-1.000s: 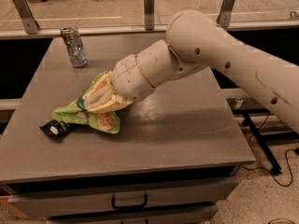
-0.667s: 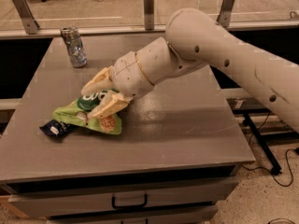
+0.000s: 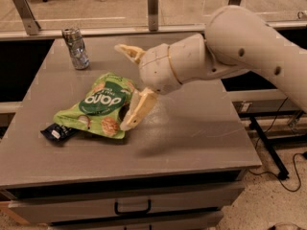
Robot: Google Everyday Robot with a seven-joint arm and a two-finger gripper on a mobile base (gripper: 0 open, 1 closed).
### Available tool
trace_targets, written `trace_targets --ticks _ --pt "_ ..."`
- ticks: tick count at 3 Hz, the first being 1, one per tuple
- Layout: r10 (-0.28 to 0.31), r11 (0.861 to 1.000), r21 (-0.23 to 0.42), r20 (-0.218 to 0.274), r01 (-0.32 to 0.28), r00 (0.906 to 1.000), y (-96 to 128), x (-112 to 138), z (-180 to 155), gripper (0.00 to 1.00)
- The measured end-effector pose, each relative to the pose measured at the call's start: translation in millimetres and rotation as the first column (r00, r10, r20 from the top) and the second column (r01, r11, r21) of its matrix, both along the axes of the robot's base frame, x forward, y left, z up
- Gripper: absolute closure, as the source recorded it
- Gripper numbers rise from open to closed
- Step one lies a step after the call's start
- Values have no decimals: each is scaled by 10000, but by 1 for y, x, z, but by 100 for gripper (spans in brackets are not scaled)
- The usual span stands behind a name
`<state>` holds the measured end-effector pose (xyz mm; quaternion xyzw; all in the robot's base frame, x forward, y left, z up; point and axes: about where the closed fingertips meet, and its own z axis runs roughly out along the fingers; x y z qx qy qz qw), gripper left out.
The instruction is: Move green rice chip bag near rxbar blueberry
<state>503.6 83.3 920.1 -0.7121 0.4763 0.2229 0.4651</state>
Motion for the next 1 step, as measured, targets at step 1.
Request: trace_targets --ticks 1 --pt "-669 9977 147 153 667 9976 -20 10 5 0"
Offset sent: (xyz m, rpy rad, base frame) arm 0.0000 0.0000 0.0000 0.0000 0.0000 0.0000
